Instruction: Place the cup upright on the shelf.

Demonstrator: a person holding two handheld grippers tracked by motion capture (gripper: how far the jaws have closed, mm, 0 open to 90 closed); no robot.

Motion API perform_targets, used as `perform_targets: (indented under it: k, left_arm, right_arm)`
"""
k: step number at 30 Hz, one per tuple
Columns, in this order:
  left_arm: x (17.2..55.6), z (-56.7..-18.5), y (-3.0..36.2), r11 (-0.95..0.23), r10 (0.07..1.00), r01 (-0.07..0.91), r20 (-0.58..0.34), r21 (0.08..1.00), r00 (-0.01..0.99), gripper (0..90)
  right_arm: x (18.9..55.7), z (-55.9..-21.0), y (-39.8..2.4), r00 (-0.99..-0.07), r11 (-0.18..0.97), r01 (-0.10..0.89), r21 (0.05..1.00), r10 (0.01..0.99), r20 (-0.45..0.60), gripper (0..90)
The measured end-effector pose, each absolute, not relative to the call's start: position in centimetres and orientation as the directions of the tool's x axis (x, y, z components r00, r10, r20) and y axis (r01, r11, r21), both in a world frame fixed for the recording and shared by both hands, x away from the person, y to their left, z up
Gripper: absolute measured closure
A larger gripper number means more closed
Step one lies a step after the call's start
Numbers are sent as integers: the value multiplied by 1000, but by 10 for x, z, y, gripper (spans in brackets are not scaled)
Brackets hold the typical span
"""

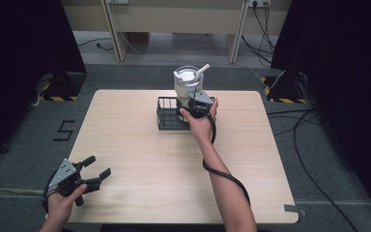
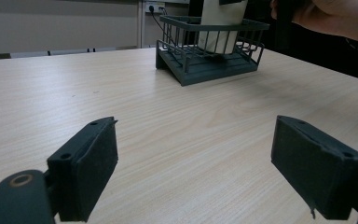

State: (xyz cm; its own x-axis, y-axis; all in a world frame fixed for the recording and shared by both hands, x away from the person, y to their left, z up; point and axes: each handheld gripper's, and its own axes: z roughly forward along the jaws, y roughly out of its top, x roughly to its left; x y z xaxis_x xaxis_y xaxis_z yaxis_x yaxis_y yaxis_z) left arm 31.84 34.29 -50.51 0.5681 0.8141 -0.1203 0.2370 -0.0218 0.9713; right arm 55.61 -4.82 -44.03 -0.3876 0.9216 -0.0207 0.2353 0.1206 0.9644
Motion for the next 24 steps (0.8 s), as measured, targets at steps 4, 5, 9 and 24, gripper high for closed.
perform_targets:
  k: [4, 5, 9, 24]
  left_arm:
    - [319, -505, 343, -22, 815, 237, -120, 971, 567, 141]
    - [319, -505, 343, -22, 815, 237, -120, 971, 567, 141]
    - [318, -505, 343, -23, 815, 237, -120, 971, 567, 141]
    - [318, -505, 342, -27, 815, 238, -116, 971, 568, 141]
  right_arm:
    - [552, -439, -51, -397, 124, 234, 964, 918, -22, 115]
    - [552, -439, -51, -397, 124, 234, 964, 918, -22, 115]
    - [547, -438, -55, -407, 137, 234, 963, 913, -31, 146]
    - [522, -438, -84, -416, 120, 245, 962, 909, -8, 149]
